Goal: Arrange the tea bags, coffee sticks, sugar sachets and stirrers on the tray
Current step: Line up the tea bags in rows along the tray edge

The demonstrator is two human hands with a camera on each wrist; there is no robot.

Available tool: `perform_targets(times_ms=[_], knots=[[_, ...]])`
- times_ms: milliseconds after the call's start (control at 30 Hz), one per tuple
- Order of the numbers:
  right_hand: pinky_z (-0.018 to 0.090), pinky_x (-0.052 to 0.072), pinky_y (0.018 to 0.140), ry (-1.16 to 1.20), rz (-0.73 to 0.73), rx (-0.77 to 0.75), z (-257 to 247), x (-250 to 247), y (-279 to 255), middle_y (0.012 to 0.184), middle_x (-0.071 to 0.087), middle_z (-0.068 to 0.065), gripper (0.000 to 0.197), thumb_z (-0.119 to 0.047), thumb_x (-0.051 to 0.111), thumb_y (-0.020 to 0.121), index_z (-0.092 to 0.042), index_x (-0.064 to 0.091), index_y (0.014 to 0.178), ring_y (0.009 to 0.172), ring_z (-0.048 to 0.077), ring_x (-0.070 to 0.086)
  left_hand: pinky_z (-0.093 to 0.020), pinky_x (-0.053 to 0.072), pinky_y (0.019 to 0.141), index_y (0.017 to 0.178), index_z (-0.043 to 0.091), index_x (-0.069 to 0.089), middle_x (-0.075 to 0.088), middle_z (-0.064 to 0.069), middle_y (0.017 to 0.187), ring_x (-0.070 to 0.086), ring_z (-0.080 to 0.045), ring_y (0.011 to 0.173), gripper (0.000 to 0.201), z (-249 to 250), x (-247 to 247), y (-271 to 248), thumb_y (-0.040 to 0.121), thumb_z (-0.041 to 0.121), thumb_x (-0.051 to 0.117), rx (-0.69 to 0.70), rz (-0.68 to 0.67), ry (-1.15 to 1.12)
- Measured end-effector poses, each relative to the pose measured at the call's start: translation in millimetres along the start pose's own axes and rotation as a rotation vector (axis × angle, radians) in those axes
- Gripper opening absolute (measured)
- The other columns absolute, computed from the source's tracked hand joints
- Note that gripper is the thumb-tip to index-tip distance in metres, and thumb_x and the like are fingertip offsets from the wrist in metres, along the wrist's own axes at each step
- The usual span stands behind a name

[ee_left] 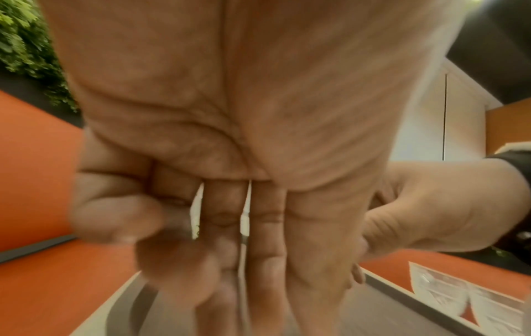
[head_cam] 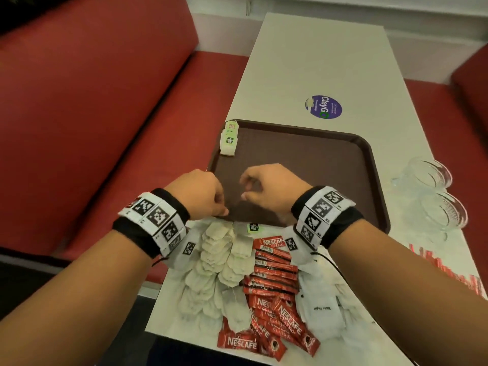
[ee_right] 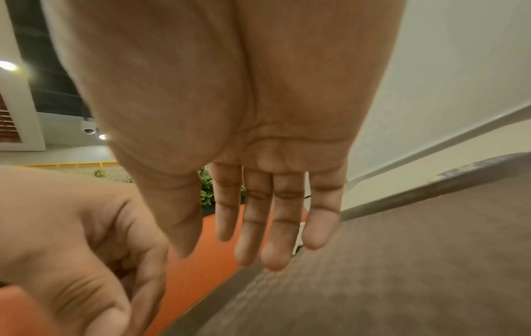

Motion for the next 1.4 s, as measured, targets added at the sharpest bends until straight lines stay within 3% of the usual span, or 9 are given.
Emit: perform_targets(times_ms=[200, 567, 700, 833, 967, 1133, 1233, 1333, 1400], knots=[[0.027, 0.052, 0.079, -0.006, -0.159, -0.037, -7.2, 42.3, -34.1, 0.097, 0.072, -0.010, 0.025, -0.025, 0.070, 0.087, -0.025, 0.070, 0.112, 0.082, 0.007, 0.062, -0.029, 0.051, 0.067, 0.082, 0.024, 0.071, 0.068, 0.003, 0.083, 0.064, -0.019, 0.079, 0.029, 12.5, 41.9, -27.1, 0.075, 0.052, 0.073, -0.091, -0.042, 0.103], [0.028, 0.049, 0.089, 0.010, -0.078, -0.042, -14.8, 46.1, -42.8, 0.114, 0.066, -0.006, 0.041, -0.029, 0.069, 0.088, -0.022, 0.061, 0.128, 0.101, 0.013, 0.061, -0.031, 0.049, 0.069, 0.093, 0.025, 0.074, 0.072, 0.000, 0.088, 0.065, -0.021, 0.082, 0.020, 30.5, 20.1, -51.1, 0.093, 0.029, 0.054, -0.004, 0.164, 0.082], [0.039, 0.050, 0.086, 0.033, -0.019, -0.068, -22.0, 38.4, -43.2, 0.100, 0.060, -0.003, 0.019, -0.031, 0.069, 0.090, -0.018, 0.065, 0.103, 0.092, 0.017, 0.058, -0.036, 0.050, 0.077, 0.098, 0.024, 0.071, 0.070, 0.004, 0.092, 0.064, -0.018, 0.088, 0.017, 47.5, 10.3, -57.0, 0.095, 0.032, 0.056, 0.196, 0.217, 0.028], [0.034, 0.048, 0.067, 0.065, -0.014, 0.005, -16.0, 35.1, -48.6, 0.086, 0.063, -0.001, 0.015, -0.030, 0.064, 0.095, -0.018, 0.057, 0.092, 0.079, 0.018, 0.059, -0.032, 0.052, 0.076, 0.093, 0.025, 0.071, 0.070, 0.009, 0.084, 0.063, -0.010, 0.082, 0.016, 39.7, 6.3, -58.5, 0.087, 0.040, 0.070, 0.135, 0.350, -0.162], [0.033, 0.047, 0.061, 0.078, -0.031, 0.105, 1.5, 39.4, -52.5, 0.089, 0.066, 0.000, 0.008, -0.024, 0.058, 0.097, -0.021, 0.052, 0.092, 0.073, 0.021, 0.061, -0.026, 0.049, 0.079, 0.105, 0.031, 0.069, 0.069, 0.014, 0.097, 0.062, -0.007, 0.091, 0.025, 41.2, 32.6, -53.0, 0.084, 0.045, 0.071, 0.151, 0.160, -0.066], [0.041, 0.056, 0.066, 0.228, -0.077, 0.181, 11.7, 41.9, -56.6, 0.088, 0.072, -0.001, 0.014, -0.007, 0.046, 0.092, -0.020, 0.041, 0.087, 0.069, 0.023, 0.067, -0.035, 0.048, 0.085, 0.107, 0.034, 0.068, 0.068, 0.012, 0.099, 0.057, -0.015, 0.099, 0.030, 50.4, 59.6, -49.0, 0.080, 0.047, 0.065, 0.244, 0.045, 0.132], [0.034, 0.051, 0.060, 0.269, -0.059, 0.183, 15.7, 45.4, -62.3, 0.084, 0.073, -0.003, 0.016, -0.005, 0.039, 0.094, -0.020, 0.041, 0.100, 0.064, 0.018, 0.061, -0.038, 0.048, 0.086, 0.103, 0.032, 0.069, 0.070, 0.008, 0.096, 0.058, -0.018, 0.098, 0.023, 51.5, 61.1, -47.6, 0.088, 0.042, 0.056, 0.242, 0.085, 0.153], [0.030, 0.047, 0.066, 0.288, -0.037, 0.171, 18.4, 43.9, -66.1, 0.094, 0.068, -0.001, 0.026, -0.010, 0.042, 0.098, -0.020, 0.050, 0.120, 0.074, 0.015, 0.060, -0.037, 0.048, 0.086, 0.105, 0.029, 0.070, 0.071, 0.006, 0.097, 0.061, -0.017, 0.097, 0.024, 48.1, 48.3, -44.3, 0.096, 0.037, 0.050, 0.226, 0.178, 0.062], [0.030, 0.047, 0.069, 0.321, 0.005, 0.121, 16.6, 36.9, -65.6, 0.097, 0.065, -0.002, 0.022, -0.015, 0.049, 0.097, -0.022, 0.061, 0.114, 0.077, 0.012, 0.059, -0.036, 0.050, 0.084, 0.104, 0.027, 0.070, 0.071, 0.008, 0.096, 0.062, -0.015, 0.093, 0.021, 45.3, 31.1, -43.2, 0.098, 0.034, 0.052, 0.236, 0.264, -0.046]])
Point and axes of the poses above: each hand's wrist, its own y-axis towards the middle knuckle, its own x-axis out of the palm, z = x × y, the point moved 5 cm from there along y, towards the middle knuckle
